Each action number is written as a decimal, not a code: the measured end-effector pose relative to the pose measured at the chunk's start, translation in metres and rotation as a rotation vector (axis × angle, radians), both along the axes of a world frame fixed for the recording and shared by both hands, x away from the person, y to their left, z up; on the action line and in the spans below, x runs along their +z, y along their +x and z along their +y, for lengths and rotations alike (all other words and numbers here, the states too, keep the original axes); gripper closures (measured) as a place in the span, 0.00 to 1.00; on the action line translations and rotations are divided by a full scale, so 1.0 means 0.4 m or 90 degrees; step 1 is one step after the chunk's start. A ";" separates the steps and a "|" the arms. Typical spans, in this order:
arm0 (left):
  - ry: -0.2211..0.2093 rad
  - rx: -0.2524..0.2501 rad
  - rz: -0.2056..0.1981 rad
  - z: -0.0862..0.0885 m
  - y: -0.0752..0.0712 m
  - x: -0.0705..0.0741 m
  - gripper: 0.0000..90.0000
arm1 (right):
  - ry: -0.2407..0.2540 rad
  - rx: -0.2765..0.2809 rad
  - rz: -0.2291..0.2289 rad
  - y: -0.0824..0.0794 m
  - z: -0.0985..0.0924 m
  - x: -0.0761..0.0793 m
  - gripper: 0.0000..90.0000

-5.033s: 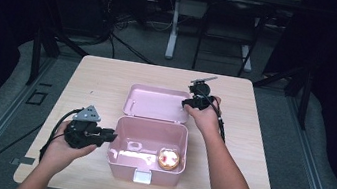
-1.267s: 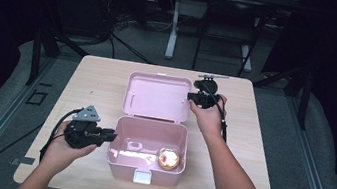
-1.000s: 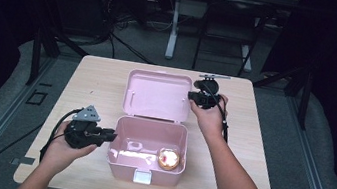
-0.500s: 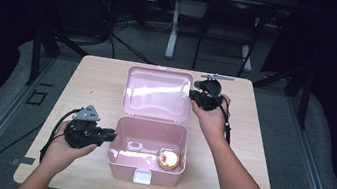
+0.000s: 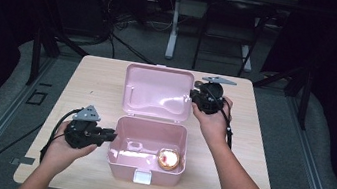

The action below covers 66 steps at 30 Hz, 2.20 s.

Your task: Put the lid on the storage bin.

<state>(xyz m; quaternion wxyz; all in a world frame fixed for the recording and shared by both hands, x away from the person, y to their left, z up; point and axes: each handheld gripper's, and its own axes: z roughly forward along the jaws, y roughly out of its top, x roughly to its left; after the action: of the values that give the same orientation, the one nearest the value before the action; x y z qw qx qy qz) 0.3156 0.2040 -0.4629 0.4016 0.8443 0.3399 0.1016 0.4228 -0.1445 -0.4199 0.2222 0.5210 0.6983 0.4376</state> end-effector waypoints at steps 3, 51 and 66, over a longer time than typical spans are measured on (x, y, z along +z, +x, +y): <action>0.000 0.000 0.000 0.000 0.000 0.000 0.87 | 0.007 0.000 -0.004 -0.009 -0.001 0.005 0.96; -0.006 0.046 -0.044 0.011 0.038 0.022 0.80 | 0.020 0.009 -0.084 -0.077 -0.009 0.007 0.97; -0.036 0.111 -0.094 0.001 0.150 0.131 0.77 | 0.023 0.013 -0.082 -0.078 -0.011 0.008 0.97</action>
<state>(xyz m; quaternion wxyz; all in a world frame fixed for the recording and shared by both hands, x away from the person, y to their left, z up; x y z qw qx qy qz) 0.3756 0.2044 -0.4106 0.4392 0.7899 0.3843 0.1885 0.3918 -0.1490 -0.4168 0.2526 0.4887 0.6799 0.4849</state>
